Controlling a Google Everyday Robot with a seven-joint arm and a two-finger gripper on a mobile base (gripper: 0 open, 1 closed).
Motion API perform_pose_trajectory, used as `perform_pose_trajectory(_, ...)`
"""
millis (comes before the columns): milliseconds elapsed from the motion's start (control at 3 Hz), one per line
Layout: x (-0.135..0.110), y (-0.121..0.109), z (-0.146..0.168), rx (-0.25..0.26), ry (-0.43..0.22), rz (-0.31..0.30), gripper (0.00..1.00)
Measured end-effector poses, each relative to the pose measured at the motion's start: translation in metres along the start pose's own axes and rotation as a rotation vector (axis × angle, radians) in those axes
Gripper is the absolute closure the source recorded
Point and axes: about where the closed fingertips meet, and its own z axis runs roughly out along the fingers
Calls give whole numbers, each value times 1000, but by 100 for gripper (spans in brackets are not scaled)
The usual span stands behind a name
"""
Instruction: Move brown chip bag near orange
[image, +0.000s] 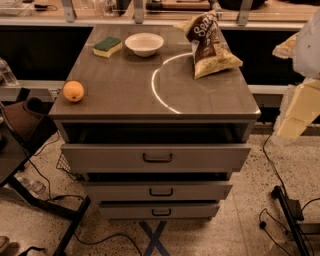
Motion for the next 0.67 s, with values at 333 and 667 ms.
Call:
perform_pose_trajectory(333,0,0,0,2,-1,0,0)
perform_pose_trajectory(667,-4,-84,4,133,-93,121,0)
